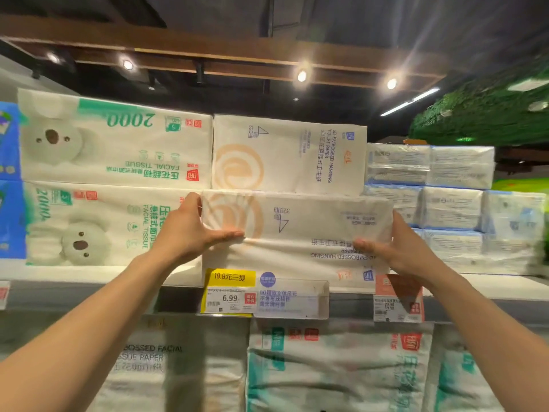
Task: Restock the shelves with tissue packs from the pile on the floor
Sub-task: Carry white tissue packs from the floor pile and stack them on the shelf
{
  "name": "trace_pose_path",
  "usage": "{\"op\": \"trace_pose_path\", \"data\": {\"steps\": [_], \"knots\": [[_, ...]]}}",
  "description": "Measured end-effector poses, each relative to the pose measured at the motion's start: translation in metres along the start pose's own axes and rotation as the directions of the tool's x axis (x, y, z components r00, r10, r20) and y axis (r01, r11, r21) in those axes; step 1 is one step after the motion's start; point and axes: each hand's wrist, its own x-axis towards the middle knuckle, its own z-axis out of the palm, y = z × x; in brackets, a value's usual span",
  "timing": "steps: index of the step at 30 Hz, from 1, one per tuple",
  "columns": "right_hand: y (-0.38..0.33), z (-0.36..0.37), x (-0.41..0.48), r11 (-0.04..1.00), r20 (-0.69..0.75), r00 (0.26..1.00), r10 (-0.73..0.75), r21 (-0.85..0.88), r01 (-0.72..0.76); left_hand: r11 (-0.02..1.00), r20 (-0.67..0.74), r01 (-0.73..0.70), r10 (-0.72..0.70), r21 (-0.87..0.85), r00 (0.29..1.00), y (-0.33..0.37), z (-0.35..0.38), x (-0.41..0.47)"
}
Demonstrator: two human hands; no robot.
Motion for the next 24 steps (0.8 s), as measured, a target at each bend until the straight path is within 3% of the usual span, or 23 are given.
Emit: {"op": "trace_pose_path", "data": {"steps": [5, 8, 12, 16, 24], "knots": [[-0.019, -0.011, -0.012, 0.988, -0.106, 0.993, 0.049, -0.14, -0.064, 0.993, 0.023, -0.028, 0.025, 0.117, 0.999, 0.009, -0.016, -0.011], [-0.031, -0.028, -0.033, 0.968, -0.152, 0.988, 0.0, -0.248, -0.038, 0.986, 0.024, -0.075, 0.072, 0.147, 0.997, 0.027, -0.033, -0.023], [-0.044, -0.044, -0.074, 0.922, -0.11, 0.989, -0.096, -0.384, 0.047, 0.959, 0.079, -0.205, 0.193, 0.194, 0.978, 0.054, -0.04, -0.051], [-0.039, -0.068, -0.117, 0.893, -0.089, 0.988, -0.123, -0.445, 0.071, 0.926, 0.107, -0.366, 0.356, 0.093, 0.928, 0.091, -0.022, -0.09], [0.013, -0.179, -0.249, 0.88, -0.165, 0.986, 0.01, -0.468, -0.087, 0.836, 0.324, -0.509, 0.548, -0.203, 0.771, 0.213, 0.049, -0.177]]}}
